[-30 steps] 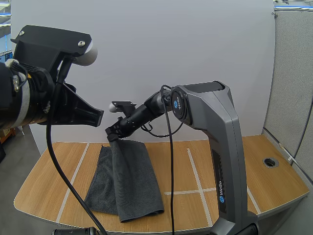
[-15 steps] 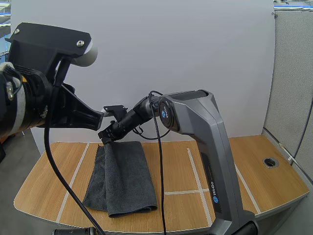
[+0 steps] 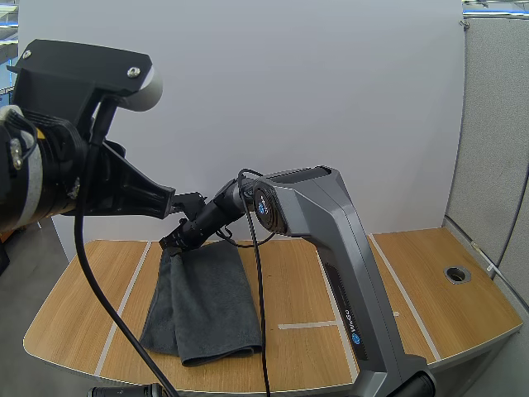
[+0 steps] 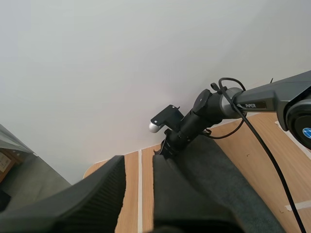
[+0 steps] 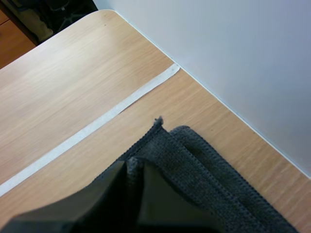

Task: Fold the towel

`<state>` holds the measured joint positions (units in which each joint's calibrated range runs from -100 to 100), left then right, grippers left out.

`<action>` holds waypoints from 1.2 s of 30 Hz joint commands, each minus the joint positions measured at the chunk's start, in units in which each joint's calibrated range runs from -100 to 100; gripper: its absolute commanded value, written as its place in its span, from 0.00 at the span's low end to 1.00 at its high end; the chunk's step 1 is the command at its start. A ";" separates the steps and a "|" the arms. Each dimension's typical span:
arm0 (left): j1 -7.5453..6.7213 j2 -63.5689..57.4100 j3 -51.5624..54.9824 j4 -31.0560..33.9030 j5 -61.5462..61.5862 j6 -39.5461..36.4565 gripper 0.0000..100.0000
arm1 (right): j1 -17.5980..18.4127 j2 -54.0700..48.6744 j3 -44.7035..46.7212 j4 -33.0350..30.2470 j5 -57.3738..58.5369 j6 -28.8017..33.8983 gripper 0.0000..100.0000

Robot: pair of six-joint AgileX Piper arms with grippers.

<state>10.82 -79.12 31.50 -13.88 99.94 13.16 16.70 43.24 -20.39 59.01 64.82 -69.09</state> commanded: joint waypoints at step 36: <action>0.08 -0.05 26.99 -5.54 -0.37 12.41 0.34 | -15.49 -45.51 30.22 -15.35 35.18 -1.11 0.00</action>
<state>10.82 -79.21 49.11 -14.20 100.00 24.56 4.32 11.19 -1.56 48.52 98.78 -66.38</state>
